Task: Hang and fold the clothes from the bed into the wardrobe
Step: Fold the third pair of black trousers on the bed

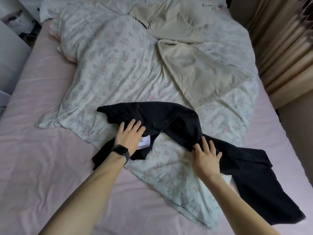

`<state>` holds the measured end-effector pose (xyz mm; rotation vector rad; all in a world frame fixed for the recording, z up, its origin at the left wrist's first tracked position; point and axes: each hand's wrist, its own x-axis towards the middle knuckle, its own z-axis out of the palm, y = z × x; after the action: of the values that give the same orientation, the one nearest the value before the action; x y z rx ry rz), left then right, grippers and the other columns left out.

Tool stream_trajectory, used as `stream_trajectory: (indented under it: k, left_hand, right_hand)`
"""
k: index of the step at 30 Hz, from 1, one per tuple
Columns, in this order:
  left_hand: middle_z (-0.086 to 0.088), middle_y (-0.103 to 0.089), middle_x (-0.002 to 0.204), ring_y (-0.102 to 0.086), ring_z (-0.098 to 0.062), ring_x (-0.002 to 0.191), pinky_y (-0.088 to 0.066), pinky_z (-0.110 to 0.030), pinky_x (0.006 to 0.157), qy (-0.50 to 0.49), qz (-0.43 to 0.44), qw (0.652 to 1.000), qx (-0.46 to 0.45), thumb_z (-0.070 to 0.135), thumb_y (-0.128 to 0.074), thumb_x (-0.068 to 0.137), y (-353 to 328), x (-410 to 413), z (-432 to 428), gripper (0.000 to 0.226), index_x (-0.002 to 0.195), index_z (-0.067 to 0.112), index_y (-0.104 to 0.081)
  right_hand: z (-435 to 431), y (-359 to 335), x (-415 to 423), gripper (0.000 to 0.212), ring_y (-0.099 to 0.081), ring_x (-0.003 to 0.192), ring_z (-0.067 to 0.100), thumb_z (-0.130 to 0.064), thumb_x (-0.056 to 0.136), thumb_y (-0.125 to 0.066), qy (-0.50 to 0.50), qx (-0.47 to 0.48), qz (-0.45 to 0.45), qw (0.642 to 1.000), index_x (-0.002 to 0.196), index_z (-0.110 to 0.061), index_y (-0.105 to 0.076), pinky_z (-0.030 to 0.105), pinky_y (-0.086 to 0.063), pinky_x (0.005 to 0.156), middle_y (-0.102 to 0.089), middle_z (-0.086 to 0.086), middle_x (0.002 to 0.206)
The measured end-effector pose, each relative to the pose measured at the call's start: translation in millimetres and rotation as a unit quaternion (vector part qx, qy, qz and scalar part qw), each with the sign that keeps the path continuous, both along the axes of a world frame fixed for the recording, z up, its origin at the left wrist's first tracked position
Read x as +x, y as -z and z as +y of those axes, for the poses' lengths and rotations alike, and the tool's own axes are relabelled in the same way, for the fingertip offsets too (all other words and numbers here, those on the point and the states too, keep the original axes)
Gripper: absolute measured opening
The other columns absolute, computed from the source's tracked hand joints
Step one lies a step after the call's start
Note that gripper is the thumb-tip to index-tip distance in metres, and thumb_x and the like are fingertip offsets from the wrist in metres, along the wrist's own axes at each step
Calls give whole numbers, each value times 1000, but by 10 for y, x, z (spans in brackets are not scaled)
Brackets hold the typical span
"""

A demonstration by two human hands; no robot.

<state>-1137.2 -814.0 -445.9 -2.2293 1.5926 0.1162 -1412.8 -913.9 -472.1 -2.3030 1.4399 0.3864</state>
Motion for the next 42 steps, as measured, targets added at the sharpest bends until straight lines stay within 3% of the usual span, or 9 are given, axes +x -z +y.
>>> stream_trajectory:
  k: [5, 11, 15, 21, 25, 27, 31, 37, 42]
  left_hand:
    - [-6, -70, 109, -66, -32, 99, -43, -34, 72, -126, 213, 950, -189, 44, -51, 101, -749, -3, -10, 39, 128, 16, -53]
    - [8, -71, 95, -66, -15, 91, -53, -31, 81, -268, 422, 820, -278, 45, -70, 88, -2268, -41, 101, 27, 104, 23, -66]
    - [7, -73, 79, -67, -13, 75, -49, -26, 64, -302, 523, 737, -304, 46, -73, 86, -3075, -221, 276, 28, 83, 19, -68]
    - [-3, -75, 75, -73, -16, 68, -57, -30, 56, -349, 682, 534, -357, 34, -71, 92, -4070, -690, 964, 29, 85, 6, -69]
    - [-7, -73, 72, -72, -18, 64, -56, -28, 48, -375, 723, 440, -380, 23, -70, 94, -4427, -895, 1384, 24, 87, 1, -64]
    - [-15, -69, 91, -70, -23, 74, -56, -30, 48, -392, 718, 411, -401, 18, -69, 94, -4604, -942, 1570, 20, 96, 0, -61]
    - [-12, -50, 127, -59, -30, 109, -59, -49, 76, -330, 712, 424, -453, 9, -67, 94, -4947, -813, 1935, 61, 141, 25, -33]
    - [-12, -62, 100, -63, -26, 99, -58, -33, 76, -248, 785, 424, -378, 6, -62, 88, -5523, -698, 2506, 5, 93, 9, -62]
    - [-18, -66, 117, -65, -23, 106, -56, -32, 81, -164, 591, 644, -457, -7, -65, 80, -5914, -846, 2948, 36, 115, 3, -61]
  right_hand:
    - [53, -413, -34, 52, -2, 154, 33, -52, 103, -34, 32, 40, -7, 999, 146, -23, -38, 62, -16, 118, -10, 7, 167]
    - [778, -1814, 228, 81, -27, 145, 18, -67, 86, -57, 87, 64, -310, 945, 150, -22, -38, 32, -28, 118, -37, -2, 156]
    - [1235, -2673, 328, 68, -35, 123, -24, -71, 73, -72, 108, 138, -434, 884, 129, -69, -33, 9, -34, 97, -39, -50, 132]
    - [2147, -3495, 172, 124, -39, 139, 3, -85, 52, -75, 126, 145, -419, 888, 154, -40, -22, 34, -38, 114, -38, -18, 152]
    - [2741, -3706, -94, 115, -66, 103, 6, -63, 60, -83, 82, 119, -358, 922, 151, -52, -13, 30, -55, 84, -61, -21, 126]
    - [2956, -3742, -237, 67, -69, 80, 9, -45, 80, -68, 87, 23, -305, 948, 138, -50, -34, 31, -55, 66, -68, -18, 102]
    - [2840, -4154, -570, 14, -65, 77, 22, -36, 97, -51, 157, -157, -302, 927, 90, -24, -55, 39, -51, 67, -61, -8, 76]
    - [2592, -5341, -803, 24, -67, 85, 26, -50, 87, -64, 193, -271, -404, 852, 103, -32, -62, 34, -51, 70, -72, -3, 88]
    - [2763, -6058, -961, 27, -69, 92, 19, -54, 79, -71, 185, -285, -494, 800, 97, -35, -65, 39, -57, 80, -73, -10, 91]
